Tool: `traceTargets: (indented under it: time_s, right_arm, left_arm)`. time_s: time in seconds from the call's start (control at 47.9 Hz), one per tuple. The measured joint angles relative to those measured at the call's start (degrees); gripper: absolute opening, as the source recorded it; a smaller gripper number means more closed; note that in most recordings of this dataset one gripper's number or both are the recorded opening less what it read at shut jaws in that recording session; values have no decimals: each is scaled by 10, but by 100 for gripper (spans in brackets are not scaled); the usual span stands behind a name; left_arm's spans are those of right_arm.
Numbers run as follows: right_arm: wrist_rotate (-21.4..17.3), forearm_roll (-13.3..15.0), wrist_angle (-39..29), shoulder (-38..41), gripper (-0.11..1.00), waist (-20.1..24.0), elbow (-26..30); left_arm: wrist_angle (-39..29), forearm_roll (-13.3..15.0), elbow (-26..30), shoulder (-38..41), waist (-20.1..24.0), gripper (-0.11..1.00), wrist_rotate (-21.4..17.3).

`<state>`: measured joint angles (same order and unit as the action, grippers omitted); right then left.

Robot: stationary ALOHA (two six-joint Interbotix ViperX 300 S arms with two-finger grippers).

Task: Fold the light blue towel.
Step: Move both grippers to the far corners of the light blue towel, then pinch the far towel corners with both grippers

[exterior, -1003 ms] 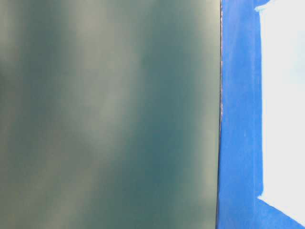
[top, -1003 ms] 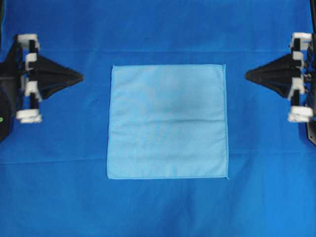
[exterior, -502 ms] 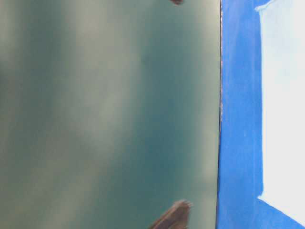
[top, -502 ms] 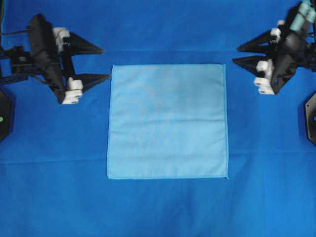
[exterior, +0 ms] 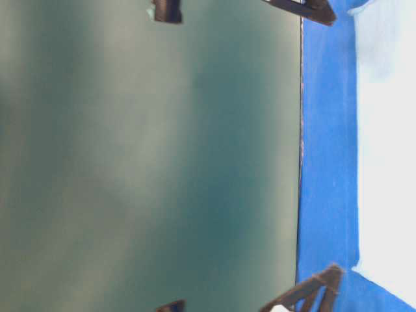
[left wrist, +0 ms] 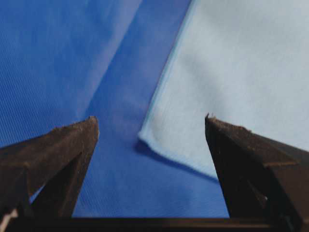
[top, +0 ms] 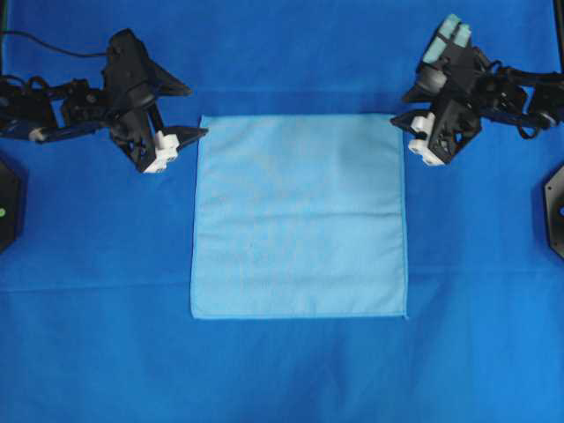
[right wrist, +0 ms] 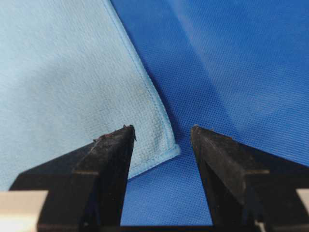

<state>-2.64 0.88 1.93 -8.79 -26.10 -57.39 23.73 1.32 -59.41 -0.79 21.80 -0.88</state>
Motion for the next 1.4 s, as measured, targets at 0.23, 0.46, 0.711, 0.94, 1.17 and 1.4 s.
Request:
traceTargets:
  time_s: [0.23, 0.46, 0.711, 0.94, 1.17, 1.4]
  right_arm:
    - [0, 0, 13, 51, 56, -3, 12]
    - [-2, 0, 18, 76, 47, -4, 14]
    - [0, 0, 15, 76, 2, -3, 15]
    - [0, 0, 11, 77, 2, -3, 18]
    - [-5, 1, 1, 67, 2, -4, 19]
    - [-4, 0, -58, -9, 2, -3, 31]
  left_arm:
    - [11, 0, 18, 70, 13, 84, 0]
    - [11, 0, 30, 83, 18, 75, -2]
    - [-14, -1, 33, 83, 9, 9, -1]
    - [-18, -1, 34, 83, -4, 2, -15]
    - [-57, -1, 45, 68, -5, 2, -18]
    - [-135, -1, 54, -17, -9, 2, -22]
